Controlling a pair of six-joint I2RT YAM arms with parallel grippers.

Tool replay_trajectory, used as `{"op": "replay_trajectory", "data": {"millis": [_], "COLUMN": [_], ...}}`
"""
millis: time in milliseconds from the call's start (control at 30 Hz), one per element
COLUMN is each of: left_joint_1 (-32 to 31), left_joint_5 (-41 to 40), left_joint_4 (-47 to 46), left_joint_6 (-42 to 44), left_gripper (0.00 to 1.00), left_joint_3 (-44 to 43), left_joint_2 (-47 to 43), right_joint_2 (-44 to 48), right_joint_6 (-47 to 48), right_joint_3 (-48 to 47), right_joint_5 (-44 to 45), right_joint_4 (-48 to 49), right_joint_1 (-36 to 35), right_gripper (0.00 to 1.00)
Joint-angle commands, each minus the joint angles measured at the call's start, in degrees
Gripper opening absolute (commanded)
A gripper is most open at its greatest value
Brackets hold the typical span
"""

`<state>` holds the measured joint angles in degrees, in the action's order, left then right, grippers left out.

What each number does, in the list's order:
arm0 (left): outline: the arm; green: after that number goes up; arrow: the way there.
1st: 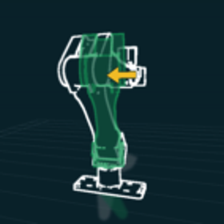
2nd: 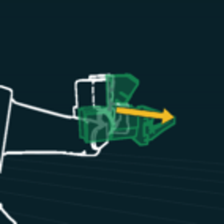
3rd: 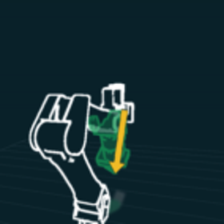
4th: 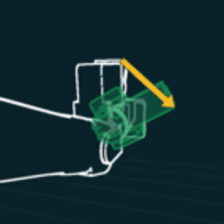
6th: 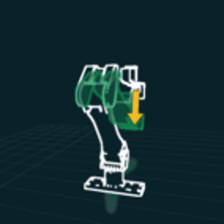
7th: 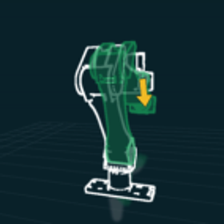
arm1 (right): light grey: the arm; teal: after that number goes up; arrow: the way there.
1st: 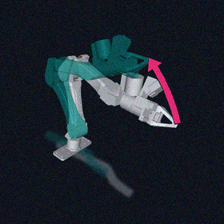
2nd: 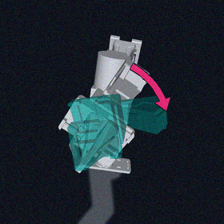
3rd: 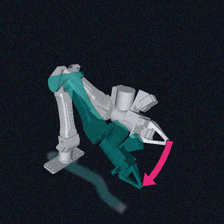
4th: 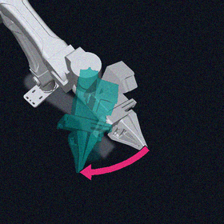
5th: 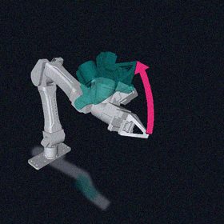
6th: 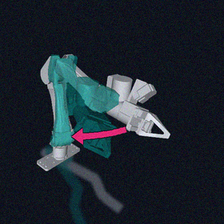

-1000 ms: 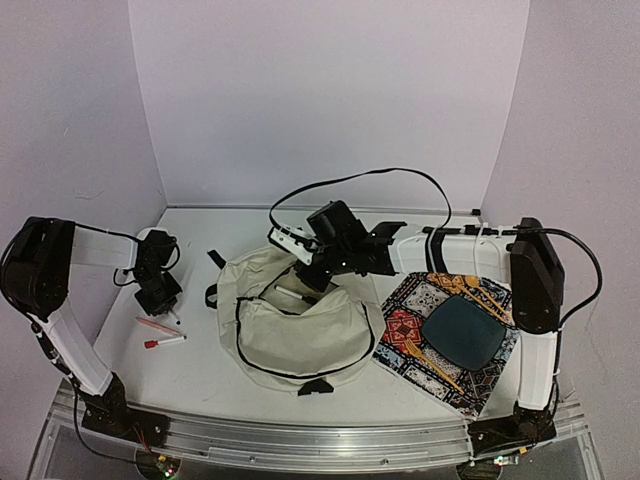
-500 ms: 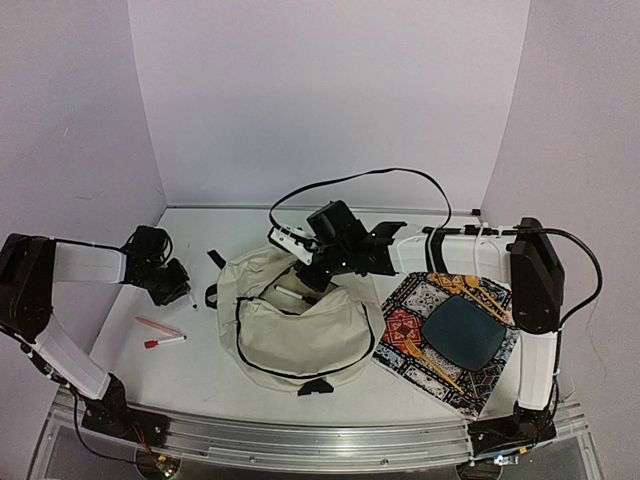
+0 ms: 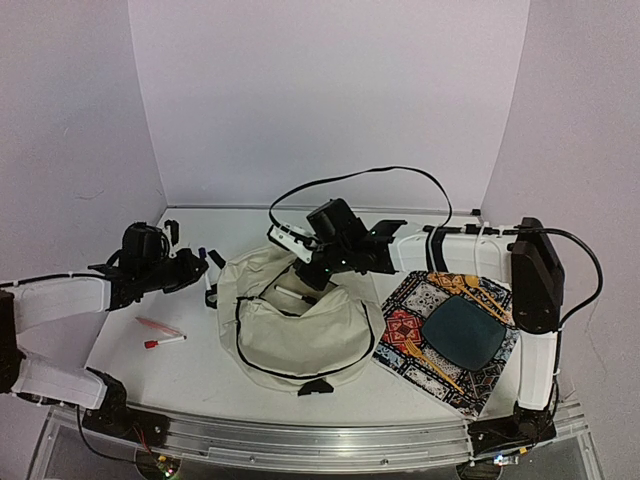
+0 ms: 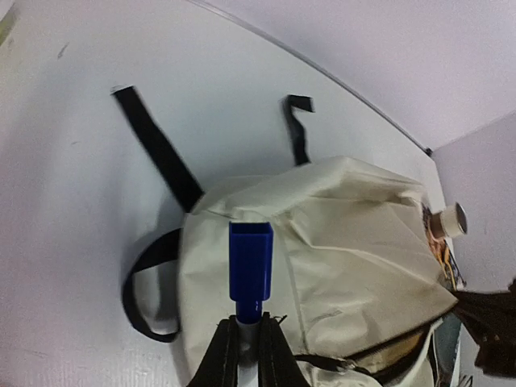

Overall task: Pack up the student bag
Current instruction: Place the pen in the lower front pocket of the bag.

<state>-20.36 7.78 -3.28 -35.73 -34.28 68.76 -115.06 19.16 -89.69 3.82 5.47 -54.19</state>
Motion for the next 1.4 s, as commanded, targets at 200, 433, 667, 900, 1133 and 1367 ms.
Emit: {"op": "replay_trajectory", "data": {"millis": [200,433,667,900,1133,1367], "left_joint_1": [-6.89,-16.58,-26.28,-31.63,-33.25,-33.29], "left_joint_5": [3.5,3.8,2.61,0.69,-1.63,-6.4], "left_joint_4": [-17.51,-20.46,-26.16,-32.29,-32.35,-32.3], "left_joint_6": [15.27,27.86,44.73,62.15,77.39,89.23], "left_gripper": [0.0,0.0,0.0,0.0,0.0,0.0], "left_joint_3": [8.04,8.46,7.15,5.12,1.41,-0.74], "left_joint_2": [-11.27,-9.55,-3.08,2.97,9.11,13.88], "right_joint_2": [3.99,3.99,4.32,4.84,5.32,5.46], "right_joint_6": [-2.24,-2.42,-2.72,-2.81,-3.14,-3.14], "right_joint_3": [-3.71,-4.3,-5.14,-4.88,-4.48,-4.91], "right_joint_5": [-1.46,-1.52,-1.45,-1.6,-1.72,-1.77], "right_joint_4": [1.14,0.96,0.53,0.42,0.25,0.25], "right_joint_1": [-0.42,-0.45,-0.46,-0.46,-0.4,-0.45], "right_gripper": [0.01,0.01,0.01,0.01,0.01,0.01]}}
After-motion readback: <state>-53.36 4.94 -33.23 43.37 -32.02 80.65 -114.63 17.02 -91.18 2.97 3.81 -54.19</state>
